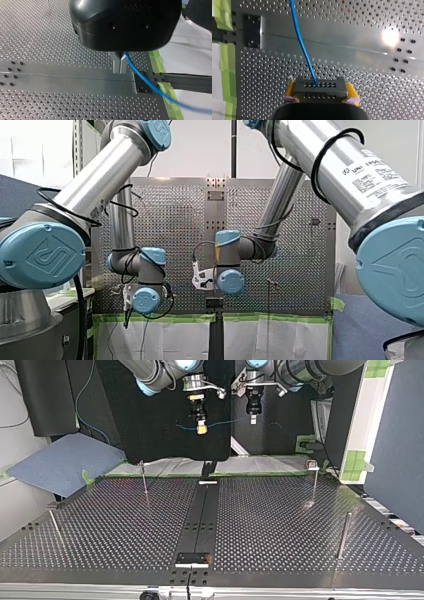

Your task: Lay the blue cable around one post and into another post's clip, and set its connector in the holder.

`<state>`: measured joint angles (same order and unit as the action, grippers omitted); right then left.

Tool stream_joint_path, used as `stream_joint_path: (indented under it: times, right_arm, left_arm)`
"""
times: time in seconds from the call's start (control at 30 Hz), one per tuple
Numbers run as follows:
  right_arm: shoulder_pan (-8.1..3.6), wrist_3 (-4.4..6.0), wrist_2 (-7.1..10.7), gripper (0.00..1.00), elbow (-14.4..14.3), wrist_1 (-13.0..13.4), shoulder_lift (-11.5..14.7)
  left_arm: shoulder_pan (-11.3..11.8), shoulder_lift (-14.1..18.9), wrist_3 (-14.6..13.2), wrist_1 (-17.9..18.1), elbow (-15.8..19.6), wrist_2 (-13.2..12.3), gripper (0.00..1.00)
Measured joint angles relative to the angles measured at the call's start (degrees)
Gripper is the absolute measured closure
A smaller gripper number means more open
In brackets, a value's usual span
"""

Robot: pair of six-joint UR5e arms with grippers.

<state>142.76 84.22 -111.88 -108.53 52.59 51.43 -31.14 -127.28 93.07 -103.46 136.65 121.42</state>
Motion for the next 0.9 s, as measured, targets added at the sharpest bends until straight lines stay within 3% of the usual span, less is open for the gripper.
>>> stream_joint_path:
  times: [0.2, 0.43, 0.63, 0.9]
  right_arm:
    - [2.59, 0.00, -0.82, 1.00, 1.96, -2.80, -0.20]
    - [3.67, 0.51, -1.40, 1.00, 2.72, -5.95, -0.74]
    - [4.81, 2.71, -3.60, 1.00, 4.94, -7.97, -1.49]
    - [3.31, 6.27, -7.16, 1.00, 8.38, -10.18, 1.13]
  left_arm:
    - [0.00, -0.01, 0.00, 0.00, 0.00, 0.00, 1.00]
    - [0.83, 0.82, -0.76, -0.20, 0.57, -0.84, 1.00]
    - [3.21, 3.20, -1.67, -1.99, -0.57, -3.20, 1.00]
    - [7.24, 7.23, -1.86, -5.99, -0.01, -6.45, 1.00]
